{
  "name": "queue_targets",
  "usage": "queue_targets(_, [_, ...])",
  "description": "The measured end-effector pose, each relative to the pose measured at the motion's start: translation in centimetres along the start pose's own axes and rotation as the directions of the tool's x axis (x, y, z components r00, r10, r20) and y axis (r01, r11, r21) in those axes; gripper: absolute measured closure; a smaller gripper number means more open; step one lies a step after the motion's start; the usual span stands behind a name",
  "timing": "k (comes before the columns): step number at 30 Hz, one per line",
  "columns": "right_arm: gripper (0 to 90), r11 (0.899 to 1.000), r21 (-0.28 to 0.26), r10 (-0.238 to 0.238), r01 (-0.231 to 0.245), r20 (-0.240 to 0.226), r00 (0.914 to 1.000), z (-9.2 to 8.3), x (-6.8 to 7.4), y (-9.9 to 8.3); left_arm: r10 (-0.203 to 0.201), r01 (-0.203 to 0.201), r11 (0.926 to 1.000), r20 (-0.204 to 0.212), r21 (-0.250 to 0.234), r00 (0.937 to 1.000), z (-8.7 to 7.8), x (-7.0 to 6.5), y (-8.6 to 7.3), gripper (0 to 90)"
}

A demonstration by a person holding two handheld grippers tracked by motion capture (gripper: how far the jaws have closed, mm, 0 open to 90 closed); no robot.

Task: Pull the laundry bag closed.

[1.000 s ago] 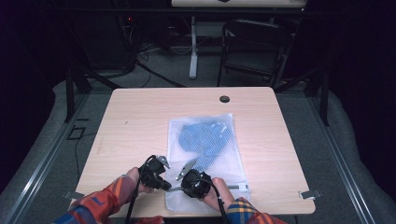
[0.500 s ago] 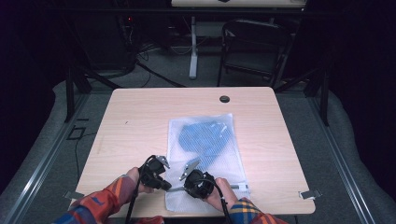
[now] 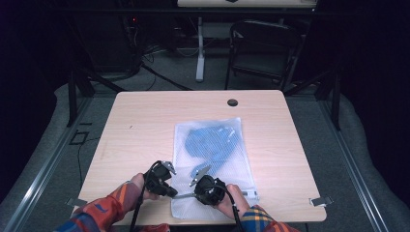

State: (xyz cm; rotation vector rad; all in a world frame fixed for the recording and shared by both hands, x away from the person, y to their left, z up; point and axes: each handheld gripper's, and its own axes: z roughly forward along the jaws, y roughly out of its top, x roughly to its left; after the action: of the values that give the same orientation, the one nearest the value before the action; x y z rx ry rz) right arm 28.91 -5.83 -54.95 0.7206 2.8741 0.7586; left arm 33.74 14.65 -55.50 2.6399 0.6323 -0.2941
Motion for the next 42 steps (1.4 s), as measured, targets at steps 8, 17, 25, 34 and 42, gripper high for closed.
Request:
queue_targets(8, [86.8, 1.0, -0.003, 0.001, -0.001, 0.006, 1.0, 0.1, -0.1, 0.1, -0.014, 0.012, 0.996, -0.02, -0.088, 0.9997, -0.3, -0.9, 0.8, 86.8])
queue_targets(17, [86.5, 1.0, -0.002, 0.007, -0.007, 0.002, 1.0, 0.3, 0.0, 0.2, 0.029, -0.03, 0.9992, -0.042, -0.026, 0.9987, 0.8, -1.2, 1.9, 86.7])
queue_targets(25, [85.9, 1.0, 0.013, 0.01, -0.01, 0.009, 0.9999, 1.1, 0.0, 0.5, 0.018, -0.019, 0.9991, -0.02, -0.037, 0.9996, 1.2, -1.2, 1.8, 88.0])
queue_targets(34, [86.8, 1.0, 0.028, -0.006, 0.005, 0.018, 0.9998, 1.1, 0.1, 0.6, 0.022, -0.023, 0.9989, -0.02, -0.042, 0.9996, 1.1, -1.1, 1.7, 90.0])
queue_targets(42, [86.9, 1.0, 0.02, -0.006, 0.006, 0.008, 1.0, 0.8, 0.2, 0.6, 0.033, -0.034, 0.9985, -0.022, -0.044, 0.9992, 1.1, -1.2, 1.6, 90.0])
